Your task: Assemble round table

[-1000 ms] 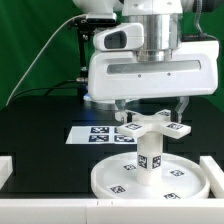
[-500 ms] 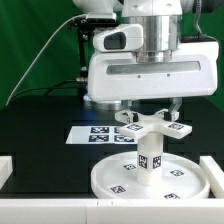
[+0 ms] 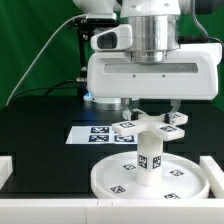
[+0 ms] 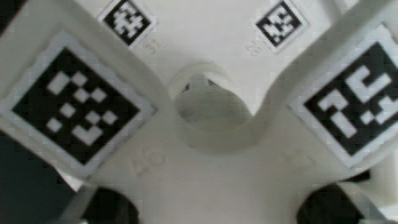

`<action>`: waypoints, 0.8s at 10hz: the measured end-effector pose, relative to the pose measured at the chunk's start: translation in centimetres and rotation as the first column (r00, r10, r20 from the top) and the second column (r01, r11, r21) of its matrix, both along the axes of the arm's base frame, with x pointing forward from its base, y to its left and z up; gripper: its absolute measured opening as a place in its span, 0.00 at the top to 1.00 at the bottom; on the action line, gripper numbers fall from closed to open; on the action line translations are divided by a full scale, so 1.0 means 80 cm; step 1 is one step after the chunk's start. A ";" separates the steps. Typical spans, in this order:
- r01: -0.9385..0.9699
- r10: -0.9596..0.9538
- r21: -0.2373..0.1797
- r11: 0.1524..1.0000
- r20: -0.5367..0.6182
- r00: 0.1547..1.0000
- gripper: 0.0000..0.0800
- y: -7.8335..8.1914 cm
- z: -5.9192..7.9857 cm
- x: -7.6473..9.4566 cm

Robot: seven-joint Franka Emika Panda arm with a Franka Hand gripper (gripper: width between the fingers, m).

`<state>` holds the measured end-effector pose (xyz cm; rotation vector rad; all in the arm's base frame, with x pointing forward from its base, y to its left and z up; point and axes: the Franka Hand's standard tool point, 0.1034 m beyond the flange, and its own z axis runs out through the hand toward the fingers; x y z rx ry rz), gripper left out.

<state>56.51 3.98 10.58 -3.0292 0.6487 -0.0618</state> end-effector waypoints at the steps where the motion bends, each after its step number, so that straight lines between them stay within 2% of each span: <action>1: 0.139 -0.139 0.006 0.990 -0.001 0.990 0.45 0.000 0.000 0.000; 3: 0.354 -0.353 0.019 0.935 -0.012 0.935 0.45 -0.001 0.000 0.000; 5: 0.537 -0.536 0.038 0.843 -0.028 0.844 0.45 -0.002 -0.001 0.000; 8: 0.696 -0.694 0.049 0.716 -0.048 0.718 0.45 -0.003 -0.001 0.000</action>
Offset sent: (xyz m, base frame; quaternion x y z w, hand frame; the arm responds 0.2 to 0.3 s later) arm -0.0014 0.0095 -0.0015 0.0070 -0.0039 0.2097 0.9777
